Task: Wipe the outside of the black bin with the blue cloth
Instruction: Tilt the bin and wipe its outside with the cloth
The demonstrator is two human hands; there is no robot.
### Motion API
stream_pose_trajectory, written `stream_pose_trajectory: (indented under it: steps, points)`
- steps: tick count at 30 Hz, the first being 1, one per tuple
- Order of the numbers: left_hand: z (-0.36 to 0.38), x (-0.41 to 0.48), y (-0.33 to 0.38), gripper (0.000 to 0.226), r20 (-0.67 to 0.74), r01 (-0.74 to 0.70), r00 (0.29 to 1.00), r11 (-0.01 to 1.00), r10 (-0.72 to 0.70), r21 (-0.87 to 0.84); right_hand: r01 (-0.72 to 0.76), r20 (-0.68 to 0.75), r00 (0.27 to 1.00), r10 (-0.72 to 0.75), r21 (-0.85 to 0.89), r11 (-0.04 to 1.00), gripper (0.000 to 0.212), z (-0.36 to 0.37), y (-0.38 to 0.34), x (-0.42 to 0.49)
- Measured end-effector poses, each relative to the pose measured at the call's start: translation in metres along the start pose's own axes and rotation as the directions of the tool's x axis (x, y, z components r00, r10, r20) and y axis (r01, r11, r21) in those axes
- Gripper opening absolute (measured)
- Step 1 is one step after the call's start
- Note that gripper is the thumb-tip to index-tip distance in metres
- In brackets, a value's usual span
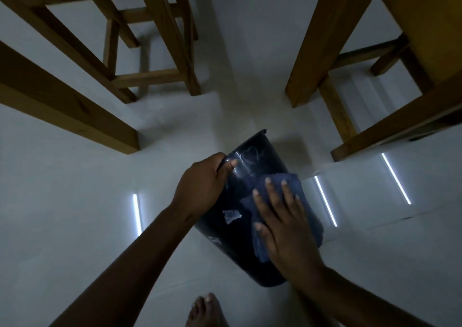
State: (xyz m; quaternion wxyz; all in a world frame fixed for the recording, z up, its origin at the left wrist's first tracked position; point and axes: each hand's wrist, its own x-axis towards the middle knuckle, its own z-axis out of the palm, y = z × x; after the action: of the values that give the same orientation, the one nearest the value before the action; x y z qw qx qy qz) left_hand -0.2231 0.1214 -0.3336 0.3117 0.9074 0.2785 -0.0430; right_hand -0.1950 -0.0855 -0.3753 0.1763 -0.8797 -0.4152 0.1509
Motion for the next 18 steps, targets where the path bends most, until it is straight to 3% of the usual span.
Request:
stream_pose_trajectory:
  steps: [3, 5, 7, 10, 12, 15, 18]
  points:
    - [-0.009, 0.003, 0.004, 0.025, 0.105, -0.001, 0.994, 0.993, 0.014, -0.12, 0.12, -0.009, 0.993, -0.121, -0.06, 0.991, 0.054, -0.004, 0.001, 0.016]
    - [-0.018, 0.001, -0.003, 0.019, 0.241, 0.049, 0.971, 0.975, 0.005, -0.218, 0.075, -0.038, 0.996, -0.075, 0.0, 0.997, 0.054, -0.011, 0.013, 0.034]
    - [-0.022, -0.009, -0.016, 0.016, 0.284, 0.052, 0.959, 0.987, -0.007, -0.153, -0.023, -0.043, 0.999, 0.029, 0.144, 0.989, 0.055, -0.015, 0.031, 0.046]
    - [-0.018, -0.028, -0.02, 0.023, 0.154, 0.059, 0.987, 0.994, -0.044, -0.096, -0.118, -0.015, 0.991, 0.13, 0.318, 0.941, 0.056, -0.012, 0.04, 0.04]
    - [-0.013, -0.027, -0.014, 0.026, 0.063, 0.024, 0.998, 0.998, -0.02, -0.061, -0.095, -0.017, 0.995, 0.102, 0.224, 0.97, 0.055, -0.005, 0.027, 0.019]
    - [-0.011, -0.016, -0.006, 0.026, 0.052, -0.021, 0.998, 0.999, 0.023, -0.038, 0.096, 0.022, 0.995, -0.096, -0.001, 0.995, 0.054, 0.002, 0.004, -0.004]
    - [-0.008, -0.007, -0.001, 0.027, 0.062, -0.058, 0.996, 0.998, 0.058, -0.004, 0.153, -0.003, 0.988, -0.153, 0.005, 0.988, 0.054, -0.004, 0.01, 0.025]
